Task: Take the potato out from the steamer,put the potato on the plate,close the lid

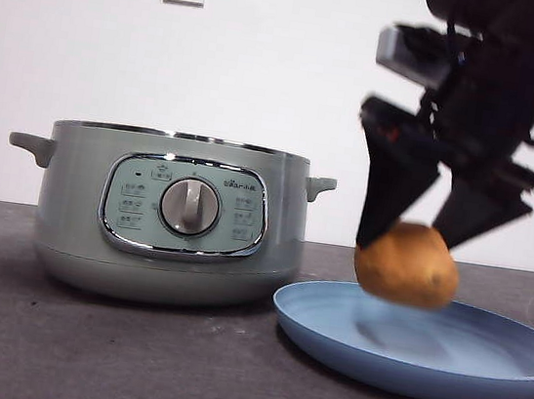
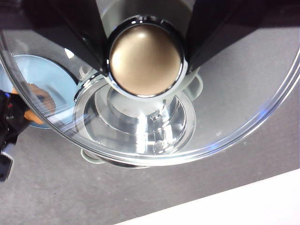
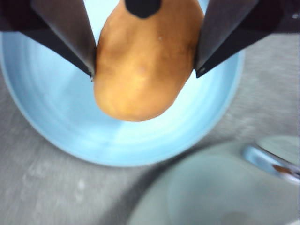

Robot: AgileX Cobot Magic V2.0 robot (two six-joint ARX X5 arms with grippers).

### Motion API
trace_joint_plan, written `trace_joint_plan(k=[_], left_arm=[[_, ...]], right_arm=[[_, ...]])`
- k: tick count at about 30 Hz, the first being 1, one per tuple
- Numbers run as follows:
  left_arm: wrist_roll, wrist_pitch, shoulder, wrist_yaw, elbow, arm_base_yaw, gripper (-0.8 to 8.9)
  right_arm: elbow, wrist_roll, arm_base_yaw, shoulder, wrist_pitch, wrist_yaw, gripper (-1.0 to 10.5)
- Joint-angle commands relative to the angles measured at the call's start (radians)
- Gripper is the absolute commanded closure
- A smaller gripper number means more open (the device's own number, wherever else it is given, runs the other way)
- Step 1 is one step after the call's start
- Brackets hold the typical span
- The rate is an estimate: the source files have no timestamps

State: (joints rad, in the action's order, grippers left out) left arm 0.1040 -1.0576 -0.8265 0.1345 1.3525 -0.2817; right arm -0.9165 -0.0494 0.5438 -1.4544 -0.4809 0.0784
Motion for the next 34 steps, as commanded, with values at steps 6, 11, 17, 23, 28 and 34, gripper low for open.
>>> trace_joint_plan(k=[6, 11, 17, 23, 28, 34], left_arm=[[-0.003, 0.089, -0.049, 0.035, 0.011, 0.0, 8.22], [-0.003, 0.138, -0.097, 0.08, 0.011, -0.002, 8.22], [0.003, 0.204, -0.176, 0.11, 0.011, -0.02, 8.22], [0.014, 0.304, -0.278, 0.11, 0.011, -0.048, 8.22], [0.032, 0.393, -0.383, 0.11, 0.011, -0.074, 8.22], [0.042, 0.48, -0.504, 0.107, 0.011, -0.098, 8.22]], right_arm=[[0.123, -0.03, -0.047, -0.018, 0.099, 0.002, 9.6], [0.125, -0.038, -0.066, -0.018, 0.091, 0.002, 9.2], [0.125, -0.051, -0.066, -0.018, 0.08, 0.002, 3.7], [0.124, -0.051, -0.066, -0.007, 0.085, -0.003, 2.9], [0.114, -0.051, -0.067, 0.045, 0.084, -0.006, 2.9], [0.109, -0.051, -0.072, 0.175, 0.079, -0.007, 2.9]])
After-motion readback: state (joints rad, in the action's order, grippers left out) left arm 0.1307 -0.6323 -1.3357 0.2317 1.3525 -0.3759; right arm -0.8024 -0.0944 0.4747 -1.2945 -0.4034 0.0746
